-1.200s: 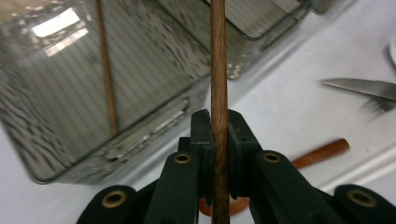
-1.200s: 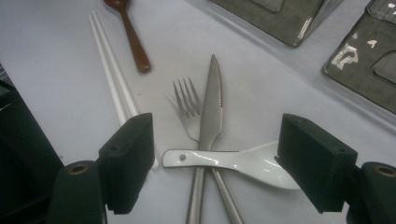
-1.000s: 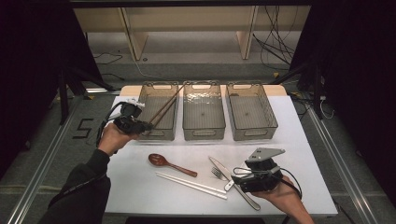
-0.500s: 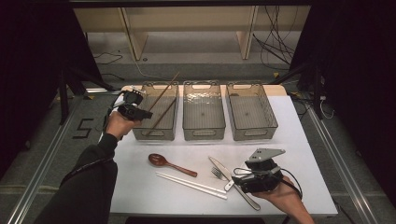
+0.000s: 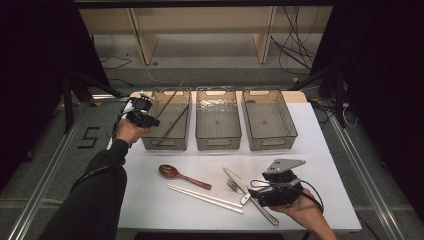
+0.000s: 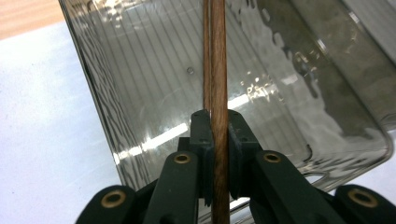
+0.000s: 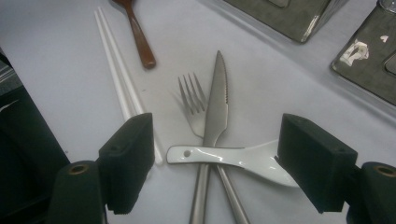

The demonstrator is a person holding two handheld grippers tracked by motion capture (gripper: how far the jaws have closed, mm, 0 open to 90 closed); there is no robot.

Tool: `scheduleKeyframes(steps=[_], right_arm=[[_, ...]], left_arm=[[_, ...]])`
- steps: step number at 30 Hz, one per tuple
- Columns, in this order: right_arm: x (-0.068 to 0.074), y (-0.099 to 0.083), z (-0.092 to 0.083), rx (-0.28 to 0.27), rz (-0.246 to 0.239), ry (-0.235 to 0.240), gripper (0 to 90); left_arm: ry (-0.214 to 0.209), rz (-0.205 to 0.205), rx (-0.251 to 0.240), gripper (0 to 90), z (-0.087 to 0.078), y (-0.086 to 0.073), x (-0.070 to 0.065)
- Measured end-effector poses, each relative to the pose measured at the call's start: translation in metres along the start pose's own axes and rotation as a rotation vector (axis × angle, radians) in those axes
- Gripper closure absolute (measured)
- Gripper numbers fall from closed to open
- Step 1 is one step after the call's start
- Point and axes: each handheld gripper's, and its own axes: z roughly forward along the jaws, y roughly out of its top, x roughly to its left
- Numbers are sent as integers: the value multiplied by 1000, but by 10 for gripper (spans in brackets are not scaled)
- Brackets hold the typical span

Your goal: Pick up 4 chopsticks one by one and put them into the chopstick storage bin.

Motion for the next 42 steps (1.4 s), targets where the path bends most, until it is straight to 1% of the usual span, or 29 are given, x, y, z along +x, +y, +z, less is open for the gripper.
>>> scheduleKeyframes(steps=[3, 4, 5, 6, 7, 9, 10, 11, 13, 14, 15, 16, 18, 21, 23, 24, 25, 27, 29, 31, 32, 34, 37, 38, 42], right_arm=[[0, 0, 0, -1, 0, 3, 281], [0, 0, 0, -1, 0, 3, 281], [0, 0, 0, -1, 1, 3, 281], [0, 0, 0, 0, 1, 4, 281], [0, 0, 0, -1, 1, 5, 281], [0, 0, 0, -2, 2, 5, 281], [0, 0, 0, -1, 3, 6, 281], [0, 0, 0, -1, 3, 5, 281], [-1, 0, -1, -1, 3, 6, 281], [0, 0, -1, -1, 5, 6, 281], [0, 0, -1, -1, 5, 6, 281], [0, 0, -1, -4, 2, 7, 281], [0, 0, -2, -7, 3, 6, 281], [0, 0, -2, -6, 5, 7, 281], [0, 0, -1, -6, 7, 7, 279], [0, 0, -1, -4, 8, 6, 279], [0, 1, -1, -3, 8, 5, 279], [1, 1, -1, -3, 7, 3, 278], [1, 1, 0, -5, 4, 2, 278], [3, 1, 0, -4, -2, 3, 277], [3, 1, 0, -1, -7, 4, 277], [5, 2, 1, 3, -14, 7, 278], [8, 3, 3, 8, -29, 12, 278], [9, 3, 4, 13, -35, 13, 278], [14, 5, 8, 27, -56, 26, 293]], left_arm=[[8, 0, -2, 819, 4, -2, 2], [8, -4, -5, 801, 5, -3, 3], [3, -17, 4, 753, 6, -3, 4], [-3, -29, 11, 676, 7, -3, 5], [-6, -24, 11, 626, 6, -3, 4], [-6, -16, -10, 558, 2, -4, 2], [-17, -14, -13, 511, 0, -4, 1], [-27, -13, -22, 482, -2, -5, -1], [-47, 5, -37, 428, -9, -7, -6], [-65, 7, -61, 408, -13, -9, -9], [-65, 7, -61, 392, -13, -9, -9], [-99, 18, -86, 369, -21, -13, -16], [-125, 42, -108, 343, -29, -18, -23], [-173, 97, -133, 311, -40, -29, -39], [-209, 135, -138, 288, -46, -36, -51], [-231, 163, -141, 276, -48, -40, -57], [-243, 190, -143, 263, -50, -45, -63], [-251, 247, -122, 244, -52, -52, -74], [-265, 282, -120, 235, -55, -61, -84], [-287, 304, -118, 230, -57, -69, -93], [-289, 316, -117, 223, -59, -75, -96], [-295, 325, -120, 212, -60, -82, -101], [-312, 335, -124, 205, -63, -95, -105], [-314, 337, -130, 204, -64, -97, -106], [-324, 352, -127, 199, -66, -108, -110]])
